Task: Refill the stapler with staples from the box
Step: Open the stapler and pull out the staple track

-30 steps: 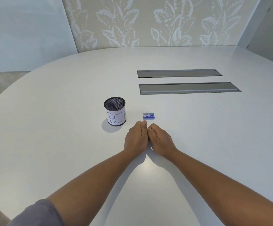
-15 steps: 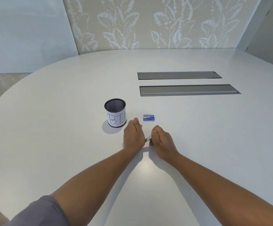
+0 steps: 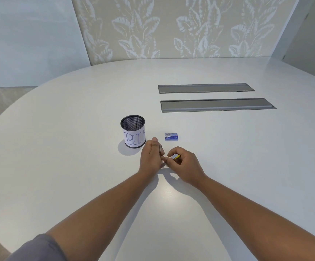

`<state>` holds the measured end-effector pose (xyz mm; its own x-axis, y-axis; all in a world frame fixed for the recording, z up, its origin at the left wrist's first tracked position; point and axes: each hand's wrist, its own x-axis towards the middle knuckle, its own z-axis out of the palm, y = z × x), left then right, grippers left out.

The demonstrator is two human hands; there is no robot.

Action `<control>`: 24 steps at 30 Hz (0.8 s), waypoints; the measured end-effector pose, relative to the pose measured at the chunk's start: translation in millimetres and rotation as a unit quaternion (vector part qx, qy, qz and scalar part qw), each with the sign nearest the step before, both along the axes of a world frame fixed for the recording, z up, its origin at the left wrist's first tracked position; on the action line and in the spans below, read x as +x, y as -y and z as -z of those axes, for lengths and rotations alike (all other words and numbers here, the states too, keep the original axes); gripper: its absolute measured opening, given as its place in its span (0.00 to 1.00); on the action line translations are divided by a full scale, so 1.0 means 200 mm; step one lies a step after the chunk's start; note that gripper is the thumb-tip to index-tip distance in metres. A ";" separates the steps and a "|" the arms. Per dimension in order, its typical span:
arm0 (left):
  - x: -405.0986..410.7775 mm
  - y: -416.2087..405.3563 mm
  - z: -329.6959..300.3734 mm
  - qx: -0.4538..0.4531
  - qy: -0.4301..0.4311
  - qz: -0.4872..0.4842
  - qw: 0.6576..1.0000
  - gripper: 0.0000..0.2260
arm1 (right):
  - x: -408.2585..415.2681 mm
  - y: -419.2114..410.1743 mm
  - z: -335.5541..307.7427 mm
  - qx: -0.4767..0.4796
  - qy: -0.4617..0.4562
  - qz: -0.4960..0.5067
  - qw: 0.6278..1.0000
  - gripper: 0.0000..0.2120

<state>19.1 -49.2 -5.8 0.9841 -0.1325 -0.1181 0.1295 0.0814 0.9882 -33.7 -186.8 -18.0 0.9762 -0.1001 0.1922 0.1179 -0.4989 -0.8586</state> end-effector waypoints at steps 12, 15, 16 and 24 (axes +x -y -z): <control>0.03 -0.08 -0.03 -0.071 -0.072 0.018 0.995 0.13 | 0.00 0.02 -0.02 0.042 -0.015 0.003 0.999 0.11; 0.05 -0.08 -0.03 -0.095 -0.086 0.012 0.992 0.12 | -0.01 0.02 -0.01 0.025 -0.019 0.001 1.000 0.12; 0.05 -0.07 -0.03 -0.101 -0.086 0.011 0.991 0.12 | -0.01 0.02 -0.01 0.013 -0.022 -0.005 1.000 0.11; 0.06 -0.06 -0.02 -0.120 -0.085 -0.002 0.989 0.11 | -0.01 0.02 -0.04 -0.068 -0.038 -0.058 0.995 0.02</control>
